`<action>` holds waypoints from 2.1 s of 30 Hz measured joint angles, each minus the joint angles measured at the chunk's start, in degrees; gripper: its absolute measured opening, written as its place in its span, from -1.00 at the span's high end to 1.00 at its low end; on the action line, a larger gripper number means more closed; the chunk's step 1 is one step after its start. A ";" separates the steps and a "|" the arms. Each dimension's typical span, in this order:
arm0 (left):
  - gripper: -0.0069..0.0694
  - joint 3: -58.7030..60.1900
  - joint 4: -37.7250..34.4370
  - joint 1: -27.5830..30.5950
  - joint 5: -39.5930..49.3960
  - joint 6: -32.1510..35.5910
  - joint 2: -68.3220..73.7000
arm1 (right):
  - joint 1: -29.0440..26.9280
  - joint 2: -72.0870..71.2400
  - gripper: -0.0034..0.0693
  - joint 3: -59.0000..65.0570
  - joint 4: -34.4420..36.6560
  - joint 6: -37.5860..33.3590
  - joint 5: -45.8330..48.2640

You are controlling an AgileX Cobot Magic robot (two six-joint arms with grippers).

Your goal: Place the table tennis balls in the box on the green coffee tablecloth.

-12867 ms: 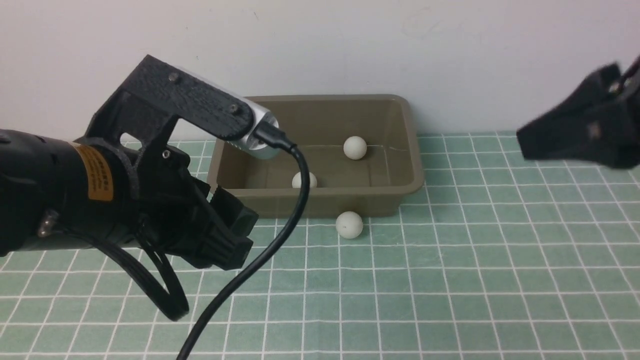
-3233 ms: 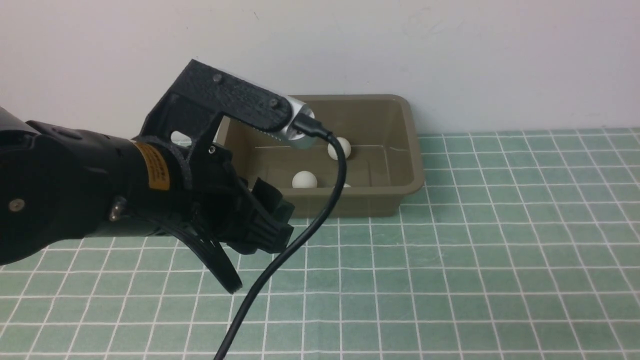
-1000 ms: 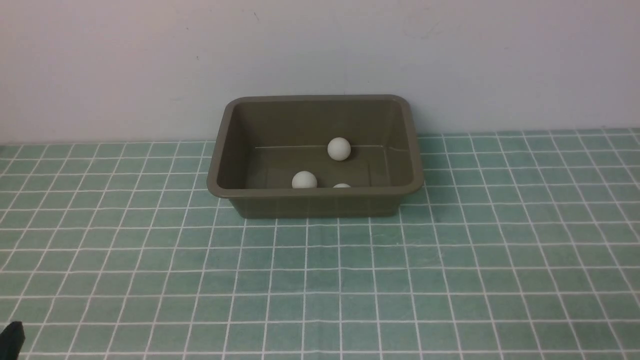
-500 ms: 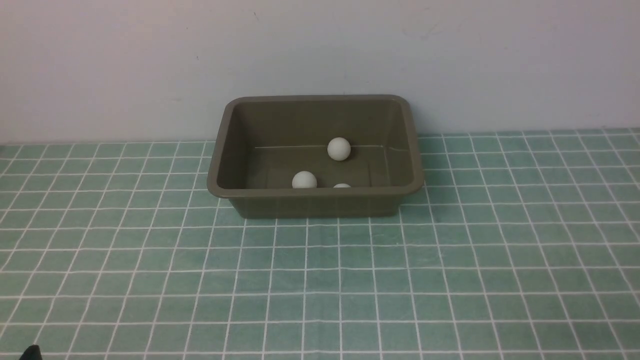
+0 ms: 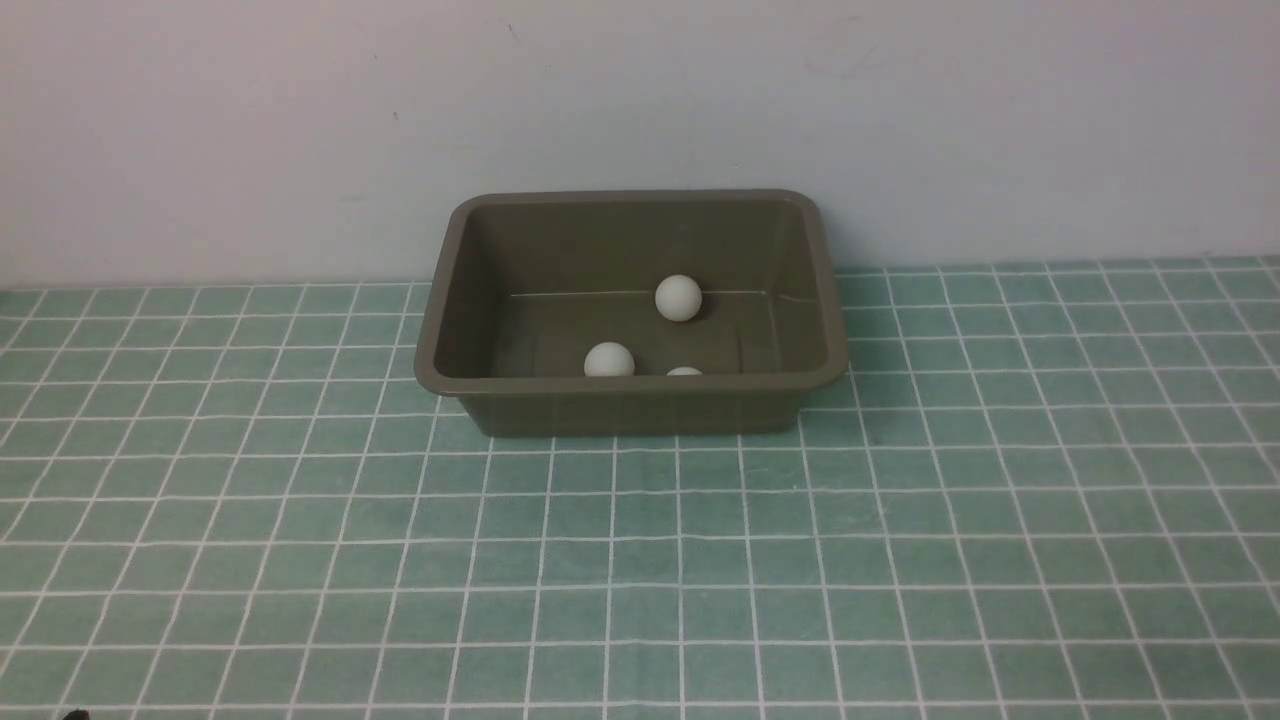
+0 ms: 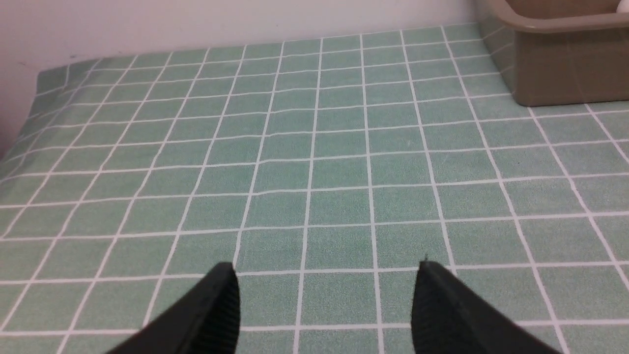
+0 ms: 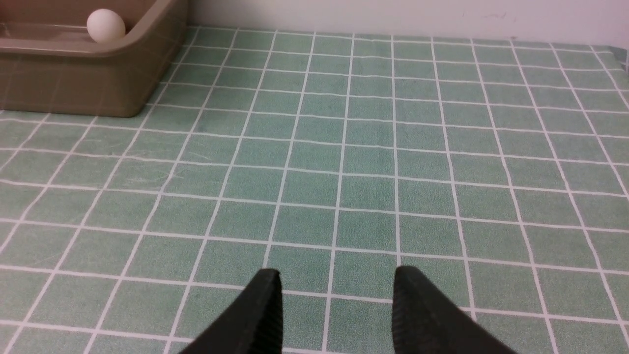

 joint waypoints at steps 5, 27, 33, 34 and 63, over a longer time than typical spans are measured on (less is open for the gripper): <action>-0.30 0.00 -0.27 0.00 0.01 0.88 0.00 | 0.00 0.00 0.10 0.00 0.00 0.00 0.00; -0.30 0.00 -2.50 0.00 0.06 4.70 0.00 | 0.00 0.00 0.10 0.00 0.00 0.00 0.00; -0.30 0.00 -2.62 0.00 0.06 4.70 0.00 | 0.00 0.00 0.10 0.00 0.00 0.00 0.00; -0.30 0.00 -2.62 0.00 0.06 4.70 0.00 | 0.00 0.00 0.10 0.00 0.00 0.00 0.00; -0.30 0.00 -2.67 0.00 0.06 4.70 0.00 | 4.38 -10.25 0.10 9.02 -0.10 0.00 -12.05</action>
